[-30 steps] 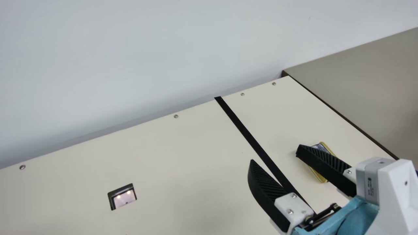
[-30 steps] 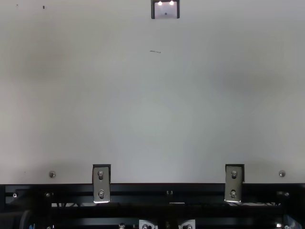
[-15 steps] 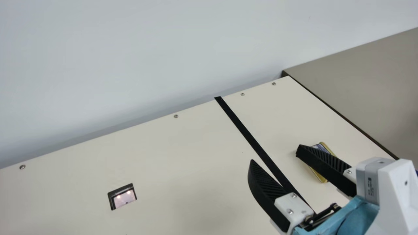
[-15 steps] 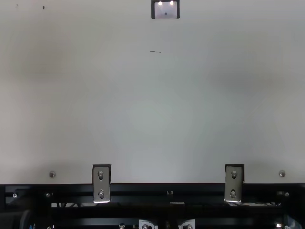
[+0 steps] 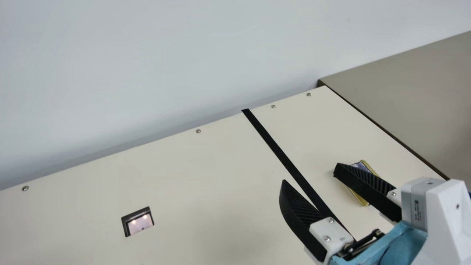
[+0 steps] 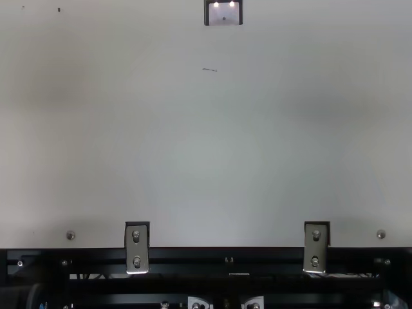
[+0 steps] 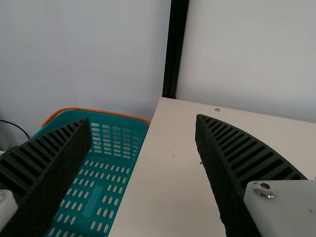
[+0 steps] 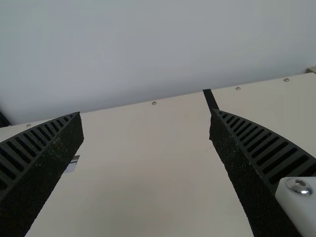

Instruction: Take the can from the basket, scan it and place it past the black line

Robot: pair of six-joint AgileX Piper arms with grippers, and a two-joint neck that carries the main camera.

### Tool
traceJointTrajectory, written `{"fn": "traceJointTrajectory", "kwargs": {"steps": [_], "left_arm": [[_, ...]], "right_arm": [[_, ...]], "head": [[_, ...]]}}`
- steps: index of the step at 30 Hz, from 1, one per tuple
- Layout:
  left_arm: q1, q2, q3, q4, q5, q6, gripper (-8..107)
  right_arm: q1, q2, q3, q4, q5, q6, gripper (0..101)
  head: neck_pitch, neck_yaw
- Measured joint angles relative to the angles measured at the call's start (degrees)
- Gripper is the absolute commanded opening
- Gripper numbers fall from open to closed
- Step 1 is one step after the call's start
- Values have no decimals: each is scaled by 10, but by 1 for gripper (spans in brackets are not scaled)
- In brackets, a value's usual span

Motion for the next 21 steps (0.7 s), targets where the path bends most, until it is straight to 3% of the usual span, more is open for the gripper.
{"fn": "traceJointTrajectory", "kwargs": {"steps": [21], "left_arm": [[0,0,0,0,0,0,90]], "right_arm": [[0,0,0,0,0,0,101]], "head": [[0,0]]}}
